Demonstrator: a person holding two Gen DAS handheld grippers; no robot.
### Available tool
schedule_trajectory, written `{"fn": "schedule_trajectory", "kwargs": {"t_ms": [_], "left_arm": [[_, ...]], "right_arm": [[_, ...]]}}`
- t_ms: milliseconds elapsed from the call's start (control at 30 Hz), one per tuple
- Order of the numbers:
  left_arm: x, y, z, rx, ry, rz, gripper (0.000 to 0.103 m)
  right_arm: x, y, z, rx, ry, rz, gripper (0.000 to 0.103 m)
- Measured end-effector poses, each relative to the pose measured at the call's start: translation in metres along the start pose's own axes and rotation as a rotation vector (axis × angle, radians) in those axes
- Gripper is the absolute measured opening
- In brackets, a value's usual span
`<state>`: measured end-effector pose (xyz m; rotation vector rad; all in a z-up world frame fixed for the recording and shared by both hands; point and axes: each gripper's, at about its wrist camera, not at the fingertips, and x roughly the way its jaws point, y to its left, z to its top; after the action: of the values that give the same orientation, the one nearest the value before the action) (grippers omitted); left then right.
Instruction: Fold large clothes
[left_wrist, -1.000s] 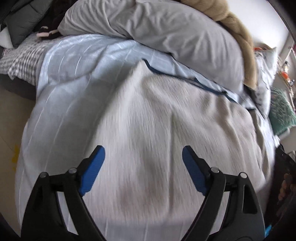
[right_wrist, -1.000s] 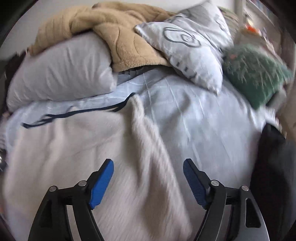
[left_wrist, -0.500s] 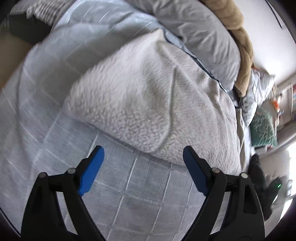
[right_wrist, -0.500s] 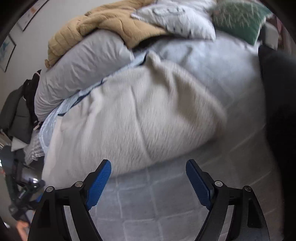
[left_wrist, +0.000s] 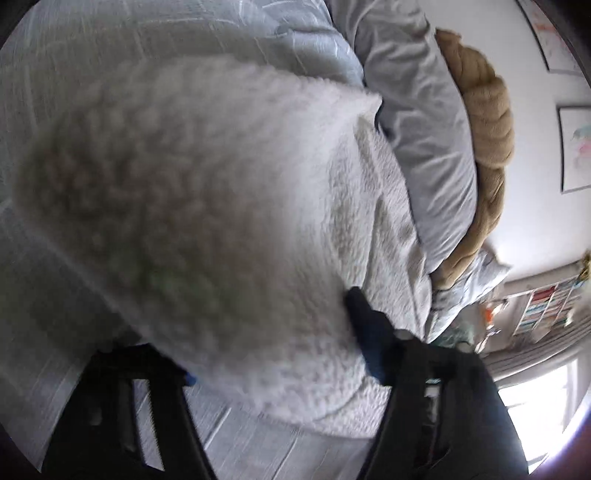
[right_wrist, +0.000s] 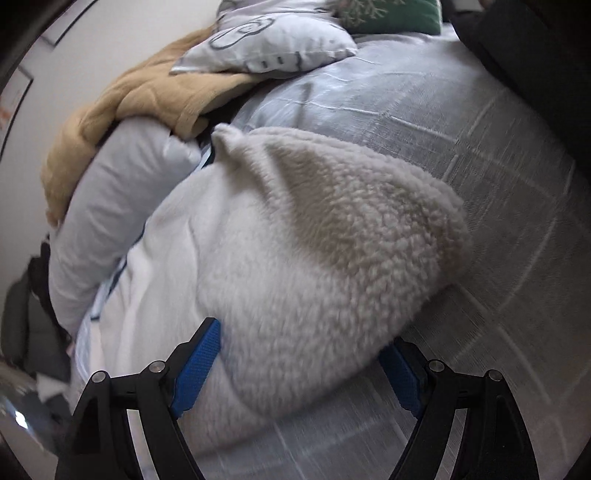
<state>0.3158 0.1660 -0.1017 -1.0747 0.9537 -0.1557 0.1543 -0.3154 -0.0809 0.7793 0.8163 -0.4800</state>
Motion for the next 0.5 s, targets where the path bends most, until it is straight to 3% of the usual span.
{"fn": "schedule_trajectory", "kwargs": {"t_ms": [33, 100, 167, 333, 500], "left_arm": [[0.000, 0.001, 0.001, -0.010, 0.000, -0.014, 0.050], [-0.004, -0.006, 0.001, 0.013, -0.001, 0.001, 0.041], [-0.014, -0.019, 0.001, 0.056, -0.010, 0.018, 0.037], [-0.054, -0.046, 0.002, 0.133, -0.006, 0.027, 0.035], [-0.106, -0.043, -0.004, 0.183, 0.037, 0.048, 0.035]], "right_arm": [[0.001, -0.001, 0.001, -0.003, -0.011, 0.012, 0.069], [-0.002, 0.005, 0.001, -0.055, -0.031, 0.004, 0.045], [-0.010, 0.013, 0.002, -0.108, -0.047, -0.003, 0.036], [-0.047, 0.037, 0.006, -0.206, -0.077, 0.007, 0.032], [-0.095, 0.057, -0.002, -0.301, -0.036, 0.024, 0.032]]}}
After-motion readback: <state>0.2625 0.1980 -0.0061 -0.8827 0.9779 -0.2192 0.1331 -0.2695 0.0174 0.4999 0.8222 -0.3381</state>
